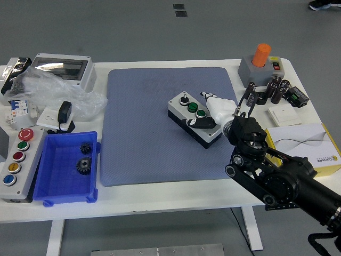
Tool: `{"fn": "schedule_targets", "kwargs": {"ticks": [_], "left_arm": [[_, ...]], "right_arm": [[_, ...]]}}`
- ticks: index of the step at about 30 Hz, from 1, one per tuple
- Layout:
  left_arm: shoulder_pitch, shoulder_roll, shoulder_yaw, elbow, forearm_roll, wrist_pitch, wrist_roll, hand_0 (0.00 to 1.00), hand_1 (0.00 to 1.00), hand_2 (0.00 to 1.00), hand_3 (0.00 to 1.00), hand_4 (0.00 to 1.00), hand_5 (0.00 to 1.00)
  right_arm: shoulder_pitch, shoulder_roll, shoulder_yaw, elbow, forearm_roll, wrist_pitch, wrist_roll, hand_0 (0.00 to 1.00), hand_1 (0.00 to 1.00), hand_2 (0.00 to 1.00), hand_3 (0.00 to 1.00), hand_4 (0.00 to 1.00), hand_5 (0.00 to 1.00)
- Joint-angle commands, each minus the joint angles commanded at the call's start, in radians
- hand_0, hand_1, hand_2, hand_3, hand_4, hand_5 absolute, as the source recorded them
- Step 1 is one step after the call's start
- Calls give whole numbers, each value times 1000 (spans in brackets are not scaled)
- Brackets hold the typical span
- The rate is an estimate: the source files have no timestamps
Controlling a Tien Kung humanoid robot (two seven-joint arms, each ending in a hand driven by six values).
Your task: Pick up the button,place it on the desk,press the button,press the button
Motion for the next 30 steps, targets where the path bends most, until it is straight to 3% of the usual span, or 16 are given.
{"fn": "schedule_targets", "kwargs": {"ticks": [8, 9, 14, 15, 20, 21, 30], "left_arm": [[-1, -1, 1, 0, 1, -1, -2, 670, 688, 697, 823, 855, 431], [-2, -1, 1, 0, 1, -1, -2, 671, 689, 697, 823, 858, 434], [-3, 0, 2, 0, 2, -2, -2, 671, 689, 697, 823, 858, 434], [-3, 0, 2, 0, 2, -3, -2, 671, 689, 697, 823, 859, 434], [-3, 0, 3, 0, 2, -4, -2, 671, 689, 697, 823, 859, 434], [-3, 0, 3, 0, 3, -4, -2, 671, 689, 697, 823, 861, 436], [-2, 1, 4, 0, 3, -4, -3, 671, 690, 697, 823, 862, 437]], "right_arm": [[2, 3, -4, -24, -13, -45, -28, 704, 785, 968, 998, 998, 767], [2, 4, -6, -26, -16, -49, -31, 568, 686, 779, 998, 998, 534], [6, 8, -25, -27, -21, -60, -35, 568, 686, 779, 998, 998, 534], [6, 10, -29, -27, -21, -61, -35, 388, 559, 614, 775, 886, 390], [11, 13, -49, -25, -19, -62, -35, 388, 559, 614, 775, 886, 390], [12, 13, -54, -25, -17, -62, -35, 358, 518, 554, 653, 828, 338], [16, 20, -80, -15, -28, -68, -35, 341, 510, 543, 637, 809, 329]]}}
